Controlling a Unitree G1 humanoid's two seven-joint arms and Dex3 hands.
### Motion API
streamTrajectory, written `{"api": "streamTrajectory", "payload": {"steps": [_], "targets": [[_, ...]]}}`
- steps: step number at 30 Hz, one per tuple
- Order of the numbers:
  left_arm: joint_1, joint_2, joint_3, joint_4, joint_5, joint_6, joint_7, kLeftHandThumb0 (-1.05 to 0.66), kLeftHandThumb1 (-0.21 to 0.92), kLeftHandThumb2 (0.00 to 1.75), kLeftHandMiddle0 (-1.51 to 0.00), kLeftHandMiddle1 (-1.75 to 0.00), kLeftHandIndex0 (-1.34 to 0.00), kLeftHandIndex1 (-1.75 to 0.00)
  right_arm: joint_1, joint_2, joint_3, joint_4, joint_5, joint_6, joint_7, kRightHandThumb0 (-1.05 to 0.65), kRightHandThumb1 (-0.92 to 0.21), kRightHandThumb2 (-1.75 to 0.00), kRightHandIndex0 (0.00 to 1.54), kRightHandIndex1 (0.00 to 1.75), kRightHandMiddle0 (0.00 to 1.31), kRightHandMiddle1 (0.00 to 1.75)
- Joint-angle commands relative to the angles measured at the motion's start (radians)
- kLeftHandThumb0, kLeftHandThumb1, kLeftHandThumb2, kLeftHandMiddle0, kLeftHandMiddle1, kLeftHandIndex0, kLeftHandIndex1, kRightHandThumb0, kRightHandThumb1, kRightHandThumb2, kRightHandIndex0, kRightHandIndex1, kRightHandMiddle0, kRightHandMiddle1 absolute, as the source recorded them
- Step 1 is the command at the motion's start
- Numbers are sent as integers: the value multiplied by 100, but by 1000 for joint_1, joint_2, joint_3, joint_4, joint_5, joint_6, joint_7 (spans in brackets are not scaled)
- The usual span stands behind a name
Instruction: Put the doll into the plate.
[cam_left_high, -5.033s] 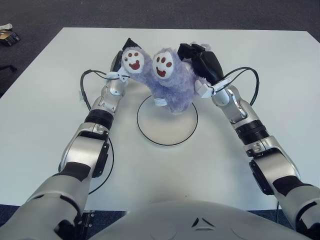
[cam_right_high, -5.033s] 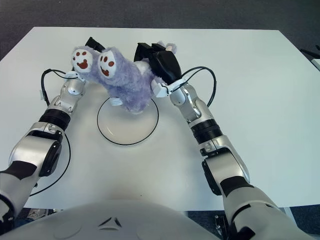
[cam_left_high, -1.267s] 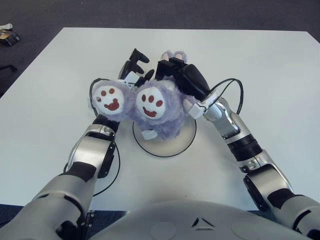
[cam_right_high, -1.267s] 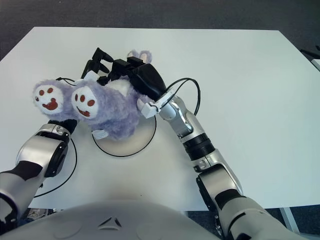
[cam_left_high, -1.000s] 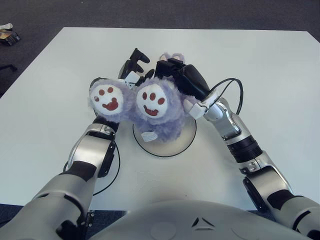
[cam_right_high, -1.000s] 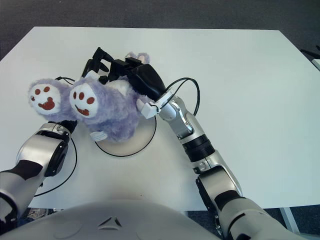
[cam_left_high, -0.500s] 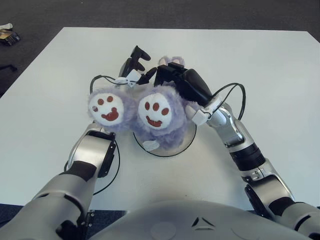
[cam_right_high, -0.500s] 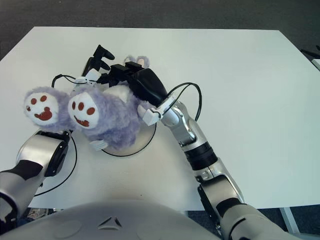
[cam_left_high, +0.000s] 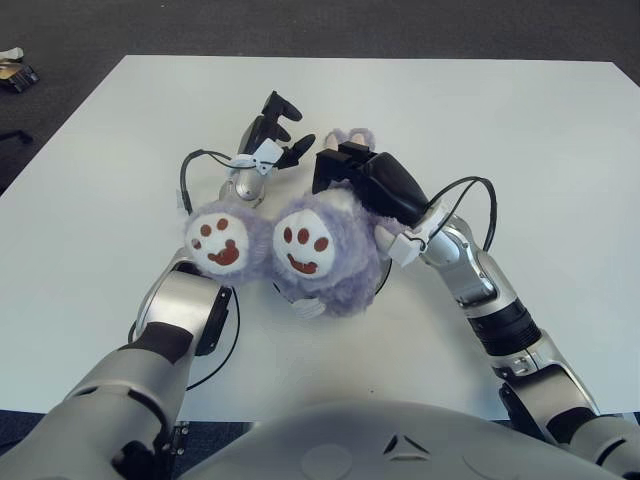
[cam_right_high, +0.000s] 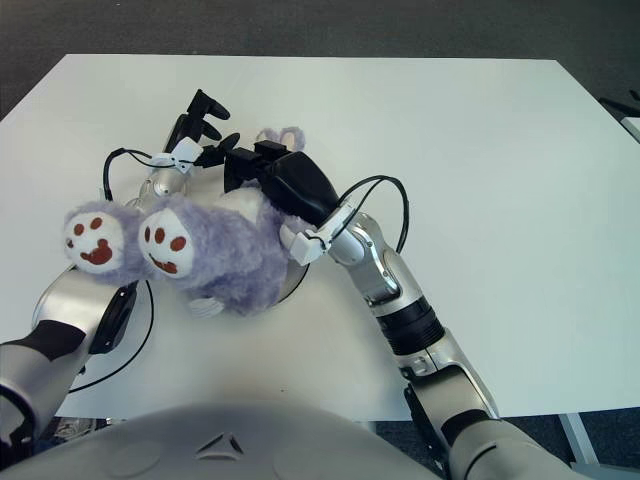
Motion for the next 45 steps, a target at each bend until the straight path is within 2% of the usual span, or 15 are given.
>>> {"api": "streamTrajectory", "payload": {"steps": [1,4,5,8,10,13,14,15,16,17,22,26,31,37,45], "targets": [[9,9,-3,-11,7,-13,5,-1,85,58,-38,-151,-10,-175,-11,-13,-8,-21,-18,-24,-12,0,-38,-125,35,173,54,175],[10,8,-3,-13,6,-11,3,-1,85,57,-39,-150,-11,-175,-21,-22,-4,-12,-37,-42,-22,0,-54,-103,24,174,48,168],[10,8,-3,-13,6,-11,2,-1,85,57,-38,-149,-12,-175,-24,-24,-3,-9,-42,-47,-24,0,-65,-89,18,173,42,166],[9,10,-6,-9,9,-16,5,-1,85,56,-38,-148,-12,-175,-31,-35,-1,-6,-61,-56,-22,0,-82,-66,9,171,34,165],[7,13,-10,-6,18,-19,13,-1,85,55,-38,-148,-13,-175,-32,-41,-1,-6,-70,-58,-17,-16,-87,-56,4,146,30,166],[5,15,-18,-5,32,-18,28,-1,85,55,-38,-147,-14,-175,-29,-46,-2,-7,-72,-56,-11,-28,-90,-50,1,118,25,168],[5,16,-22,-5,39,-15,36,-1,85,55,-38,-147,-14,-175,-27,-49,-1,-11,-73,-51,-2,-23,-81,-62,1,112,22,161],[5,17,-25,-6,45,-13,42,-1,85,55,-38,-147,-14,-175,-26,-51,0,-14,-73,-47,4,-16,-65,-85,1,101,16,149],[4,18,-27,-5,49,-11,46,-1,85,55,-38,-147,-14,-175,-25,-53,0,-16,-73,-43,10,-13,-58,-94,1,97,14,144],[4,17,-28,-5,51,-11,47,-1,84,56,-38,-147,-15,-175,-24,-54,0,-18,-73,-41,14,-9,-46,-111,0,88,10,135],[6,18,-30,-1,55,-16,47,-1,81,62,-40,-148,-16,-175,-25,-65,3,-31,-55,-19,71,-5,-37,-126,0,72,2,124],[7,20,-34,0,60,-20,45,-1,75,72,-42,-153,-15,-175,-24,-71,2,-40,-52,-10,98,-7,-38,-126,0,62,0,116],[4,22,-35,7,59,-21,38,-1,69,81,-44,-158,-15,-175,-25,-80,-1,-43,-67,-17,101,-18,-46,-116,0,55,0,108],[2,26,-34,15,57,-23,32,-1,72,77,-43,-155,-16,-175,-31,-101,1,-41,-73,-29,114,-35,-60,-98,2,43,0,91],[4,26,-41,23,64,-52,50,0,64,89,-47,-158,-18,-175,-78,-155,-13,-29,7,-56,201,-46,-70,-86,4,35,0,79]]}}
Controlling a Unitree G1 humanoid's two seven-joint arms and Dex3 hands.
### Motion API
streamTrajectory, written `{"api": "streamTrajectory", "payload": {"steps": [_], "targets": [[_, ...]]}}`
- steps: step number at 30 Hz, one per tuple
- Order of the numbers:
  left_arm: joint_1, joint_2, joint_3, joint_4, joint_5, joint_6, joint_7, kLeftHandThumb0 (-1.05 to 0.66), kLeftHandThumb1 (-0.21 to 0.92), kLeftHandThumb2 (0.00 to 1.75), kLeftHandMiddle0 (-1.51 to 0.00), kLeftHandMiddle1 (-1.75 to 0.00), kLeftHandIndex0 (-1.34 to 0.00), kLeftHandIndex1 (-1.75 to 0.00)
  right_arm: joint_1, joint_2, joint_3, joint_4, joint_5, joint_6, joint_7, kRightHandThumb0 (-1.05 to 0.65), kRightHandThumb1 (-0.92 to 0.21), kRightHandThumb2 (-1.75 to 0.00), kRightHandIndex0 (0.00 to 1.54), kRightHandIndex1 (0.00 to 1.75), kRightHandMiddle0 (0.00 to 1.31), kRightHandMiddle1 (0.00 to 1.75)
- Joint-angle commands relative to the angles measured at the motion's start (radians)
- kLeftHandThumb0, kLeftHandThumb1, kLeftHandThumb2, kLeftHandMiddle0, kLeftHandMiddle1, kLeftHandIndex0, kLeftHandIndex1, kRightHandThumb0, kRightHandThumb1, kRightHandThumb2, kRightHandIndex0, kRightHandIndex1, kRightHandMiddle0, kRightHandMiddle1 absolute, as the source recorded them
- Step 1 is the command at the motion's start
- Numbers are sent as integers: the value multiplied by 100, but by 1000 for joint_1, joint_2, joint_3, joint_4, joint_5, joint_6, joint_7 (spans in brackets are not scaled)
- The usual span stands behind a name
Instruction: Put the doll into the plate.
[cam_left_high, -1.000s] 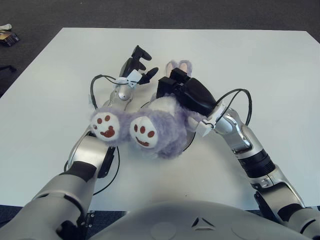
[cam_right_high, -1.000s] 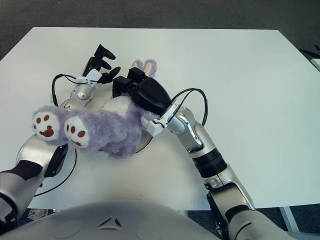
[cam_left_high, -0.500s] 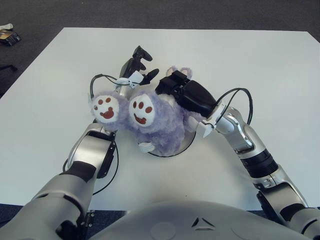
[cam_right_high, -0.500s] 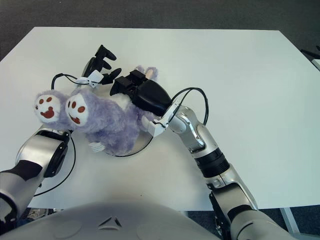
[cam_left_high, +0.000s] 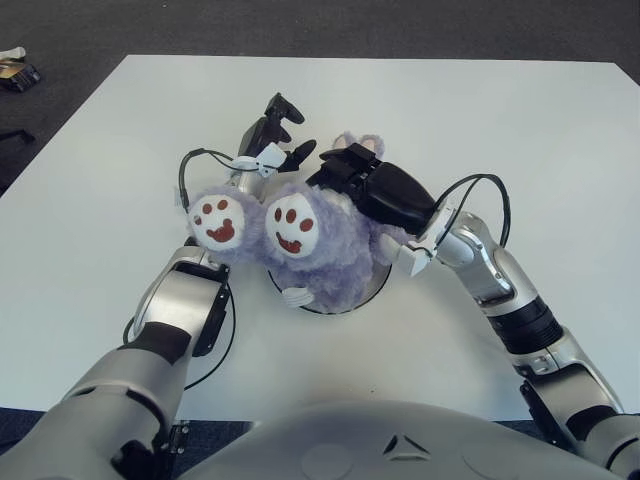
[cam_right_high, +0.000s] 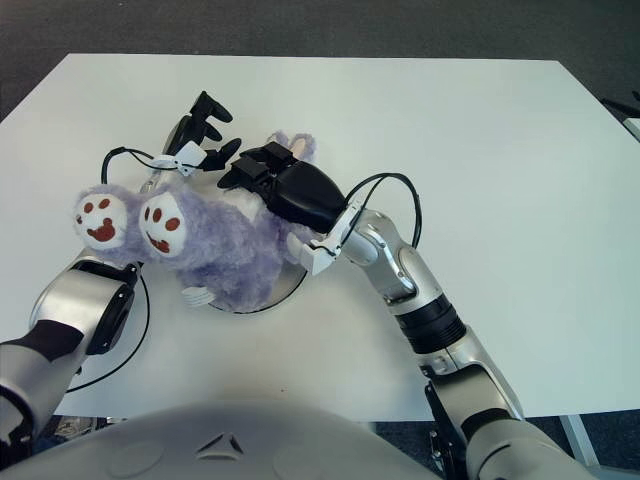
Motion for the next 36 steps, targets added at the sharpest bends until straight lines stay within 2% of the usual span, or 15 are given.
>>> {"api": "streamTrajectory", "payload": {"steps": [1,8,10,14,16,21,22,23,24,25,27,31,36], "targets": [[4,12,-7,13,12,-29,18,0,62,91,-48,-159,-18,-175,-40,-28,-17,-1,47,-21,33,-47,-70,-84,5,35,0,79],[6,23,-20,13,33,-52,32,0,57,98,-49,-162,-21,-175,-77,-70,-31,42,106,-66,67,-54,-74,-76,6,41,0,85],[5,25,-21,13,32,-52,26,0,57,99,-49,-162,-21,-175,-92,-91,-34,61,131,-80,92,-56,-74,-74,5,42,0,83],[4,25,-21,16,26,-53,14,0,56,99,-50,-161,-22,-175,-118,-128,-41,92,177,-102,144,-60,-77,-69,1,39,0,68],[-3,21,-18,35,18,-53,7,0,56,99,-50,-161,-22,-175,-163,-161,-59,133,246,-116,198,-61,-77,-67,1,37,0,64],[-20,16,-9,89,4,-70,-1,0,56,99,-50,-161,-22,-175,-265,-188,-71,269,329,-175,273,-62,-73,-64,0,36,0,61],[-22,15,-7,94,1,-74,-1,0,56,99,-50,-161,-22,-175,-277,-190,-70,288,334,-185,281,-65,-70,-64,0,31,0,58],[-26,16,-8,105,6,-82,15,0,56,99,-50,-161,-22,-175,-301,-198,-69,303,389,-167,340,-65,-70,-64,0,30,0,58],[-29,18,-11,112,15,-87,32,0,58,96,-49,-159,-22,-175,-318,-204,-70,313,435,-148,387,-62,-64,-67,0,29,0,59],[-32,19,-14,118,21,-90,44,0,63,89,-47,-156,-22,-175,-327,-207,-71,317,467,-135,419,-56,-51,-77,1,25,0,62],[-32,22,-21,117,33,-94,62,0,66,83,-45,-153,-22,-175,-336,-204,-79,327,505,-123,456,-52,-39,-87,2,21,0,64],[-29,25,-29,106,45,-94,77,-1,74,71,-42,-148,-21,-175,-357,-206,-95,352,547,-105,507,-50,-31,-94,7,19,0,71],[-24,25,-29,94,41,-92,73,-1,78,65,-40,-147,-19,-175,-361,-200,-101,375,586,-65,556,-51,-29,-96,10,19,0,75]]}}
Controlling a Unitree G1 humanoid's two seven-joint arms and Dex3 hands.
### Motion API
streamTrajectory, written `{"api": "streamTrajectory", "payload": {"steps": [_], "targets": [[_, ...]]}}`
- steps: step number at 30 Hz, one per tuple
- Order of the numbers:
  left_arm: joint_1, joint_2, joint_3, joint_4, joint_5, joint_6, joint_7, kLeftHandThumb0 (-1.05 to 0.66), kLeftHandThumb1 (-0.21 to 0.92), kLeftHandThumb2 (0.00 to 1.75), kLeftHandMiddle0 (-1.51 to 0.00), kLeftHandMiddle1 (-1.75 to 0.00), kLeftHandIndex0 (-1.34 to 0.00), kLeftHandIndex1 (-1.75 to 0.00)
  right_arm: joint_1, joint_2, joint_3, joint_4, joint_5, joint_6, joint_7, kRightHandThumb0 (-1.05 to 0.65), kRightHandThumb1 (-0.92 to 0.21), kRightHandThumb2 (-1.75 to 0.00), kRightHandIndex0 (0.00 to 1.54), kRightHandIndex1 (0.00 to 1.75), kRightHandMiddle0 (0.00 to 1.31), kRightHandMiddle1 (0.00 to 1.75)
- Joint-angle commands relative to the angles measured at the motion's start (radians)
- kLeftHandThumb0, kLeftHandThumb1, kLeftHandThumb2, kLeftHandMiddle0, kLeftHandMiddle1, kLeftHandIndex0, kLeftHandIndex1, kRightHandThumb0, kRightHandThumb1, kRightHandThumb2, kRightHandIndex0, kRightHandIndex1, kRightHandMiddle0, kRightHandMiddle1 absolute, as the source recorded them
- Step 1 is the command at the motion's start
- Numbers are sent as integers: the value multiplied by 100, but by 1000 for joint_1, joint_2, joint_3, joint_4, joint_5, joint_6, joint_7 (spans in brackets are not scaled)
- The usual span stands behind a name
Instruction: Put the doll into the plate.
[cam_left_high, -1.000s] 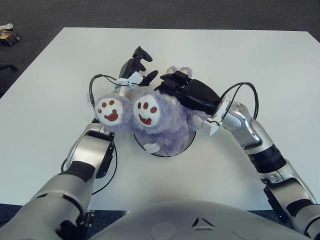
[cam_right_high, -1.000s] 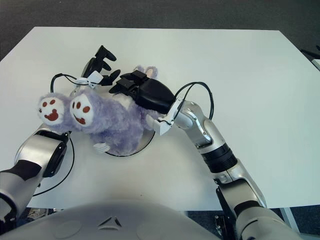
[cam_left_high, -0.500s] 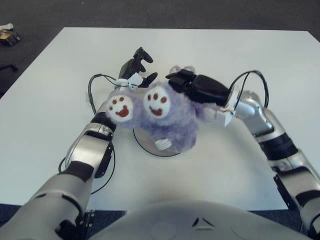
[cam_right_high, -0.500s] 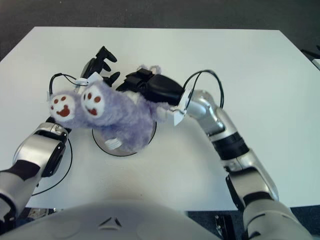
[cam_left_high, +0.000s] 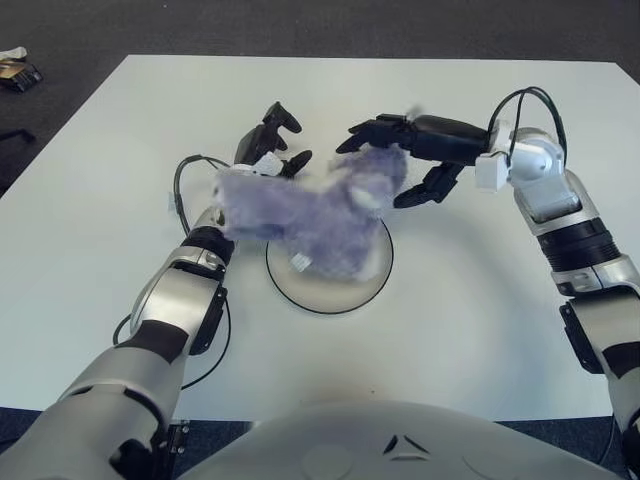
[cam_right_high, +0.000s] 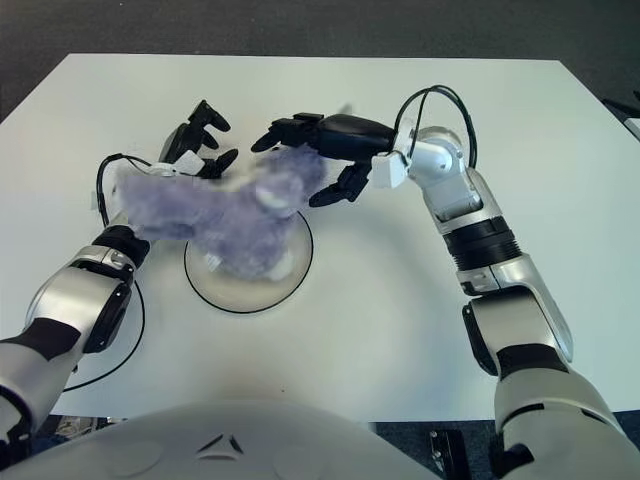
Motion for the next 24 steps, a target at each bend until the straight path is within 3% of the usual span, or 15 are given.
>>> {"api": "streamTrajectory", "payload": {"steps": [1,11,24], "targets": [[-13,9,-5,-17,8,-4,6,-1,78,64,-40,-147,-19,-175,-11,0,-12,27,37,31,42,-51,-29,-96,11,19,0,74],[-14,11,-5,-20,4,7,-13,-1,76,68,-42,-146,-20,-175,1,7,-21,27,-8,10,22,-57,-33,-92,13,18,0,70],[-18,13,-16,-12,18,14,1,-1,81,60,-39,-146,-18,-175,13,14,-25,28,-51,-42,-15,-52,-32,-93,14,17,0,70]]}}
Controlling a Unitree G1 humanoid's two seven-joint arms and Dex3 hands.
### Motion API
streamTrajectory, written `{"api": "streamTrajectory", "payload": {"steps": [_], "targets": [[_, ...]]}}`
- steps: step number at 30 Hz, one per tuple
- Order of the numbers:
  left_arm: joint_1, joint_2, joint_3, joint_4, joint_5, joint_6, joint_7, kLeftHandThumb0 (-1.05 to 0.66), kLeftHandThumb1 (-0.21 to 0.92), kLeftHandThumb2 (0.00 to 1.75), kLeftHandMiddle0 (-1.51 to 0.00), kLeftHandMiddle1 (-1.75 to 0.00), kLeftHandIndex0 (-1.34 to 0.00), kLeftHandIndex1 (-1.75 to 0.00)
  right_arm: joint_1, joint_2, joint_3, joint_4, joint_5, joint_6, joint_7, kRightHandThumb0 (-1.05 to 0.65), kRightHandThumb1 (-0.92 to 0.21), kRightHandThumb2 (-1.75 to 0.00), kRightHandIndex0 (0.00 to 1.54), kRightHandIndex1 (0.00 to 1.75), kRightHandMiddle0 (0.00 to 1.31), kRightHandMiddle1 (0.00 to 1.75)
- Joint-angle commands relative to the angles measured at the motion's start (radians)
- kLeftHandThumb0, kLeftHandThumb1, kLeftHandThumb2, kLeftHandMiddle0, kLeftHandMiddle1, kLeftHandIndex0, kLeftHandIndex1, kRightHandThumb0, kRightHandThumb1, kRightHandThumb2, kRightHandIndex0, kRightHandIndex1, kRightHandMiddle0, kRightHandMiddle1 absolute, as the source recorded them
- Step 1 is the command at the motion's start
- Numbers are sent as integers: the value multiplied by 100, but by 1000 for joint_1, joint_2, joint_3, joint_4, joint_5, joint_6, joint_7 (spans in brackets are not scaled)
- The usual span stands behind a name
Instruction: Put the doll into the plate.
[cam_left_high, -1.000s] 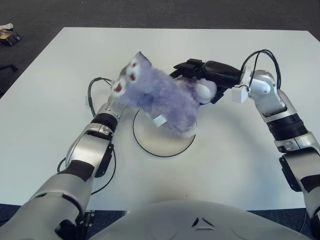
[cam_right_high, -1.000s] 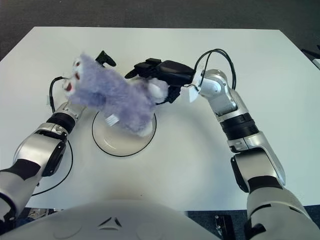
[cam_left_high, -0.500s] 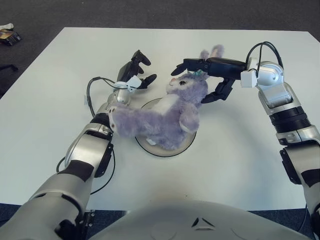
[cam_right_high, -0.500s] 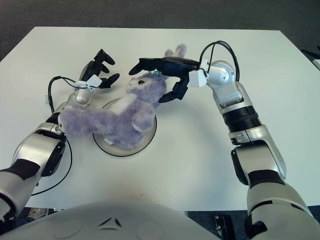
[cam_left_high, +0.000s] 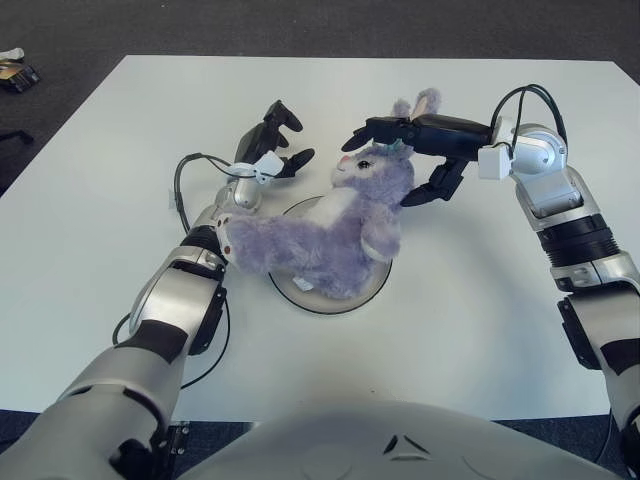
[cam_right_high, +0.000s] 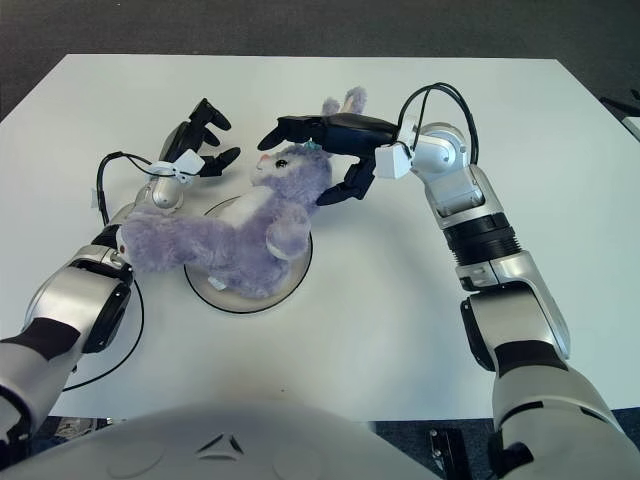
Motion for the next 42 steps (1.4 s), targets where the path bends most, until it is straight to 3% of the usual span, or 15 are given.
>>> {"api": "streamTrajectory", "payload": {"steps": [1,21,28,40,42], "targets": [[-18,10,-7,-1,13,9,10,-1,81,60,-39,-146,-18,-175,9,1,-12,1,-16,-27,-19,-52,-32,-93,14,17,0,71],[-18,0,0,0,-1,16,0,-1,76,69,-41,-149,-18,-175,24,-8,-19,-38,-25,-42,-28,-59,-43,-86,17,16,0,62],[-15,4,0,-2,1,10,7,-1,76,69,-41,-150,-17,-175,28,-17,-32,-45,-27,-30,-36,-61,-45,-83,17,15,0,69],[10,19,28,-49,-27,12,-9,-1,75,70,-41,-149,-18,-175,66,-41,-101,-37,-91,-31,-154,-73,-50,-75,18,14,0,77],[13,28,40,-57,-40,21,-20,-1,75,70,-41,-150,-19,-175,76,-45,-116,-46,-91,-1,-168,-74,-50,-75,18,14,0,78]]}}
